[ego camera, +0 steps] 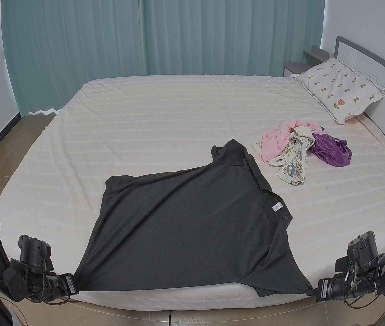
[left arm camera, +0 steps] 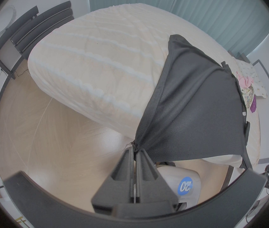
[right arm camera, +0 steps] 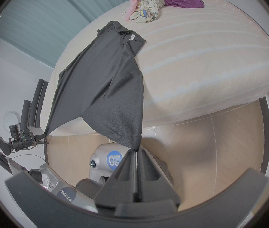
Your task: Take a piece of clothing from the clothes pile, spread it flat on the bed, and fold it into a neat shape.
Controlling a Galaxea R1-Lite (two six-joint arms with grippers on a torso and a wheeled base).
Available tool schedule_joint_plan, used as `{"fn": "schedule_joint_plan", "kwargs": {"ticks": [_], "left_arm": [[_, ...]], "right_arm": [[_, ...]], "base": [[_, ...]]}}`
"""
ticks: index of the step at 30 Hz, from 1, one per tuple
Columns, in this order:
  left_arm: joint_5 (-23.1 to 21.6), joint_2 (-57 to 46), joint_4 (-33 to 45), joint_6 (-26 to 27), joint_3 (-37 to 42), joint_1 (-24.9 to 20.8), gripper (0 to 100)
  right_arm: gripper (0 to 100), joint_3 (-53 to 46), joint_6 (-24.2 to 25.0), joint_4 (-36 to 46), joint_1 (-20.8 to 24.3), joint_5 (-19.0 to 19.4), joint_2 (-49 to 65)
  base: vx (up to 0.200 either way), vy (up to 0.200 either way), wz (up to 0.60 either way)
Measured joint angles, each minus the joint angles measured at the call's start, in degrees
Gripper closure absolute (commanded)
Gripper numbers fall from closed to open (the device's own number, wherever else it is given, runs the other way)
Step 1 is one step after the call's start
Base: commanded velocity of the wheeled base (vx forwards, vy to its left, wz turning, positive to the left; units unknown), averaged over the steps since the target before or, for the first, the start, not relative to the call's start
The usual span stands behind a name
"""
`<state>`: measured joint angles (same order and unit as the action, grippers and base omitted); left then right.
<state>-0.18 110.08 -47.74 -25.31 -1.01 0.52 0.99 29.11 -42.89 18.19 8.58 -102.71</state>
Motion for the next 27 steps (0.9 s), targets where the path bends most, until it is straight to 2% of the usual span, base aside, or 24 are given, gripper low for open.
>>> {"fn": "schedule_joint_plan", "kwargs": {"ticks": [9, 18, 20, 27], "left_arm": [[0.18, -1.05, 5.29, 1.66, 0.0, -0.12, 100], [0.26, -3.36, 9.95, 2.97, 0.0, -0.34, 100], [0.28, -4.18, 11.01, 3.15, 0.02, -0.34, 100], [0.26, -6.91, 13.36, 3.66, 0.02, -0.57, 100]], "right_arm": [[100, 0.0, -2.79, 7.86, 0.2, -0.67, 3.56], [100, 2.12, -3.12, 13.6, -0.13, -0.78, 9.11], [100, 3.0, -3.15, 16.7, -0.11, -0.76, 10.23], [100, 9.4, -3.15, 35.61, 0.17, -0.32, 14.79]], "base": [[0.0, 0.0, 0.0], [0.0, 0.0, 0.0], [0.0, 0.0, 0.0], [0.0, 0.0, 0.0]]}}
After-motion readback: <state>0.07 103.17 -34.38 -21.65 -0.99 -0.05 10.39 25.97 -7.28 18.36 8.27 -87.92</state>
